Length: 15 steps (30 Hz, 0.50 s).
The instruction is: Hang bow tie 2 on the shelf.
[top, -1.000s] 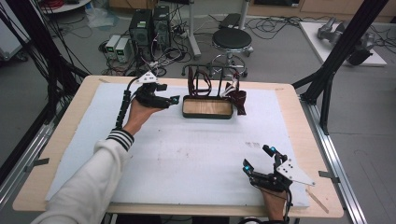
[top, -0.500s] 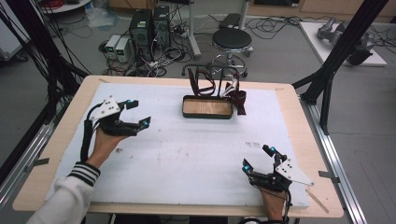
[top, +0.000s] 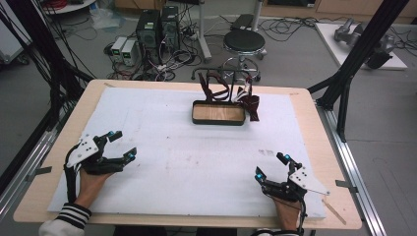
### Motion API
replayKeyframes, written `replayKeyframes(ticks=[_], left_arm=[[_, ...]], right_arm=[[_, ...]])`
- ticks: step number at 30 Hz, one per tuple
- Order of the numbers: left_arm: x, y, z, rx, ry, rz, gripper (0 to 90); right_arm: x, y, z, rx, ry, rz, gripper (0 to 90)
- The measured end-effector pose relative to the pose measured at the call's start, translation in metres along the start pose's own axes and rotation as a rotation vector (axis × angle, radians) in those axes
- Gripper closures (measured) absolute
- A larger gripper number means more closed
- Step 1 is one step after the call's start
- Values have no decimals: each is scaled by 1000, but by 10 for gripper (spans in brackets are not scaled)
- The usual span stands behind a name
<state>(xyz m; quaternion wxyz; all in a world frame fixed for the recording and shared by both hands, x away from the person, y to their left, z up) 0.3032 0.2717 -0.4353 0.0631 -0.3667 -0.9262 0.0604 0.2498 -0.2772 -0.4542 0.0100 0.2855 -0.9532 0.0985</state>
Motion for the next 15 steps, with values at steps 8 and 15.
replayKeyframes(ticks=[8,15], left_arm=[[3,-6,12,2,-22,-7,169],[1,-10,16,6,-41,-18,170]], right_arm=[[0,0,0,1,-1,5,90],[1,0,0,-8,-4,7,91]])
Point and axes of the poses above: each handheld gripper's, and its own axes: x roughly backward along the jaws, z roughly out of its underside, y roughly to its left, the point moved 1 cm from there along -x, roughly forward along the jaws, and after that the axes turned 11 degrees about x, right-handed, at the moved point
